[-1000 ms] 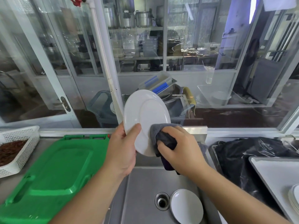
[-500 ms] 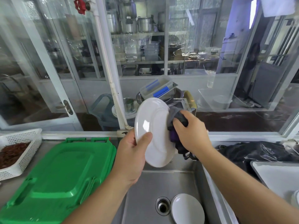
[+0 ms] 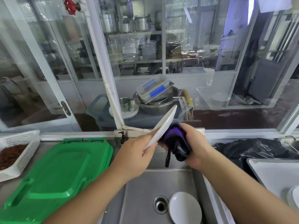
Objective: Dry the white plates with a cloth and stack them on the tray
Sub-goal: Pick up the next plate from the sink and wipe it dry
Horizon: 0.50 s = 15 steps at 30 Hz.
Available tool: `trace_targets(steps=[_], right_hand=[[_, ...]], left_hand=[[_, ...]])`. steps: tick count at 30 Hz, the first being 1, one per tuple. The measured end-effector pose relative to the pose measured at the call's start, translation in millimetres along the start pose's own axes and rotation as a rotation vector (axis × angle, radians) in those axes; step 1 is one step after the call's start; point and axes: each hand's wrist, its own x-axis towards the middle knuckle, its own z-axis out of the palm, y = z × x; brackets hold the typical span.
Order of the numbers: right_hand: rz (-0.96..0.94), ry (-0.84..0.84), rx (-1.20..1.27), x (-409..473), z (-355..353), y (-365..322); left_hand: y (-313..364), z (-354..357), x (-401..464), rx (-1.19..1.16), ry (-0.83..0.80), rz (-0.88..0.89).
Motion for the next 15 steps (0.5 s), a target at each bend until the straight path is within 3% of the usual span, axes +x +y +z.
trace_targets(steps=[4, 11, 15], right_hand=[[0.055, -0.127, 0.135, -5, -18, -10], [-0.001, -0.249, 0.265, -10, -54, 1], [-0.028, -0.320, 0.379, -10, -68, 10]], left_hand=[[12, 0, 6, 0.208, -0.150, 0.212], [38, 16, 13, 0.471, -0.374, 0.299], [51, 30, 12, 0.550, -0.298, 0.347]])
